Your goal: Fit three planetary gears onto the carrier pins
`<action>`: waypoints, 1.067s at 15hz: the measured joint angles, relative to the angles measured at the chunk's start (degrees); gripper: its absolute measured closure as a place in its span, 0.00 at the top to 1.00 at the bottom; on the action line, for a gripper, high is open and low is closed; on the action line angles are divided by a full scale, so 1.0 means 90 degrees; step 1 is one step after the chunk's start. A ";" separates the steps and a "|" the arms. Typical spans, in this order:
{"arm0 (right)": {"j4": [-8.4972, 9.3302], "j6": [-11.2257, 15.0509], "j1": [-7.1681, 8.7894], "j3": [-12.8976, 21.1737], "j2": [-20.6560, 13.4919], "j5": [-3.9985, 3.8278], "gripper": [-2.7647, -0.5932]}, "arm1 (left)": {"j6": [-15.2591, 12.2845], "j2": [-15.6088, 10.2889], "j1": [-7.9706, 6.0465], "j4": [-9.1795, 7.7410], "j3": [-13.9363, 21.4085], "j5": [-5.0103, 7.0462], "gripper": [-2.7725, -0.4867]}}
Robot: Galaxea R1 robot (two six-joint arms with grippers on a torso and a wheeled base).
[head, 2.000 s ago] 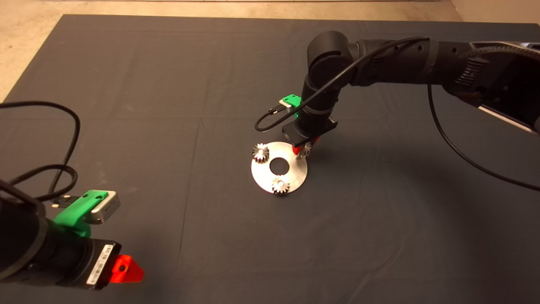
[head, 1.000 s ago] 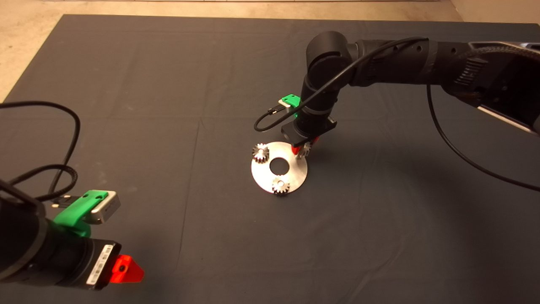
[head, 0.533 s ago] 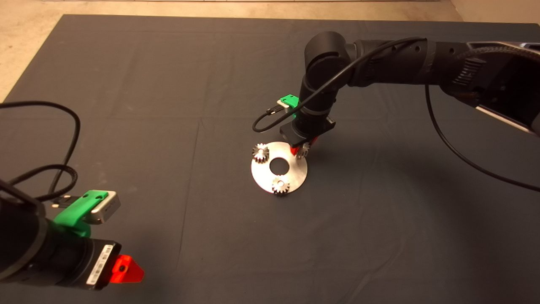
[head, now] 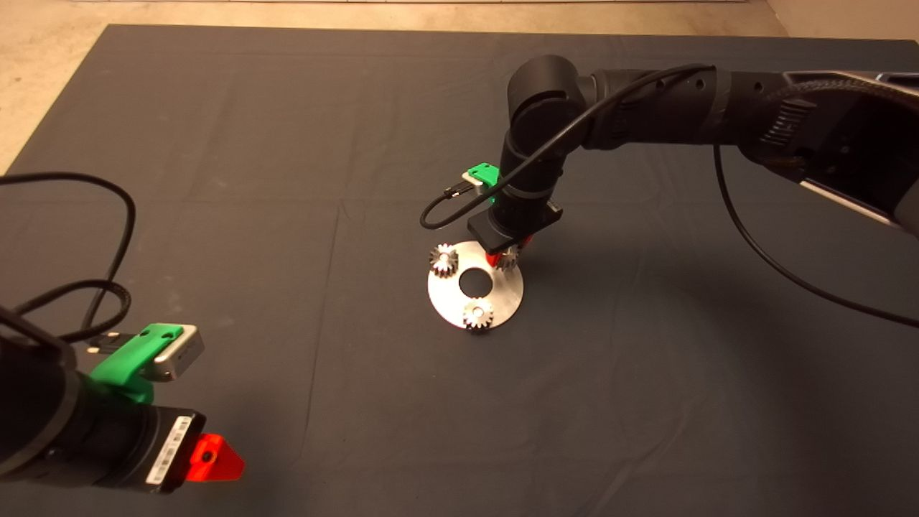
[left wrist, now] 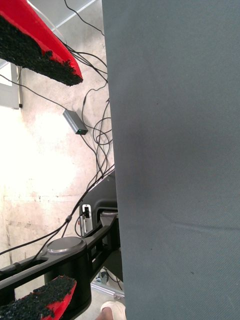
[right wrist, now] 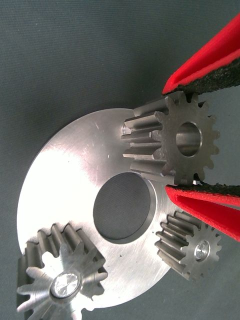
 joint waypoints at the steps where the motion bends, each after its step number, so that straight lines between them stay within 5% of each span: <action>1: 0.0002 0.0000 0.0000 0.0000 0.0000 -0.0007 0.21 | 0.0000 0.0000 0.0000 0.0000 0.0000 -0.0002 1.00; 16: 0.0000 0.0001 0.0000 0.0009 -0.0154 -0.0007 0.21 | 0.0007 -0.0005 0.0000 -0.0014 0.0027 -0.0001 1.00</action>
